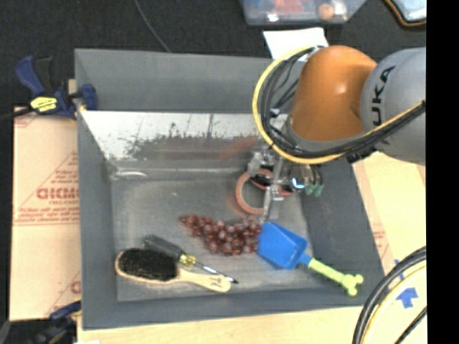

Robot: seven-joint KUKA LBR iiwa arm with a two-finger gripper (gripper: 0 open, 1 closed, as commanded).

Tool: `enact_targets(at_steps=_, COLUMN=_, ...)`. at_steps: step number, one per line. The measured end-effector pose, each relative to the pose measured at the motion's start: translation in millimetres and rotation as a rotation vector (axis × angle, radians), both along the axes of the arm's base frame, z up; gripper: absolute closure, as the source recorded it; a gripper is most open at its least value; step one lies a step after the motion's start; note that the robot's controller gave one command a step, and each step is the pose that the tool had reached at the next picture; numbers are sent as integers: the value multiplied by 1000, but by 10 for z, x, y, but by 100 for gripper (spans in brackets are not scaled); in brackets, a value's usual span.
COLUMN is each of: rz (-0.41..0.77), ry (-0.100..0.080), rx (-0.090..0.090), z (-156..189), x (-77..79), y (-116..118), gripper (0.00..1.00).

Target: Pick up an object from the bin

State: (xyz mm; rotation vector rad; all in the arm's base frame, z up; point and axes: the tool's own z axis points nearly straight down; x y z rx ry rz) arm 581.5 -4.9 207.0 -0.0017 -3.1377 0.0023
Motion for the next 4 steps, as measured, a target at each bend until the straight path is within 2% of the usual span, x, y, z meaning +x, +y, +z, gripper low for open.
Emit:
enact_targets(at_steps=1, rz=0, ry=-8, rx=0, z=45, x=16, y=-2, gripper=0)
enact_targets(at_steps=2, rz=23, ry=0, rx=-1, z=-1355, x=-278, y=134, gripper=0)
enact_targets(at_steps=3, rz=6, ry=-20, rx=-1, z=-1354, x=-359, y=251, gripper=0)
enact_targets(at_steps=4, rz=15, ry=-7, rx=-2, z=-1338, x=-296, y=158, gripper=0)
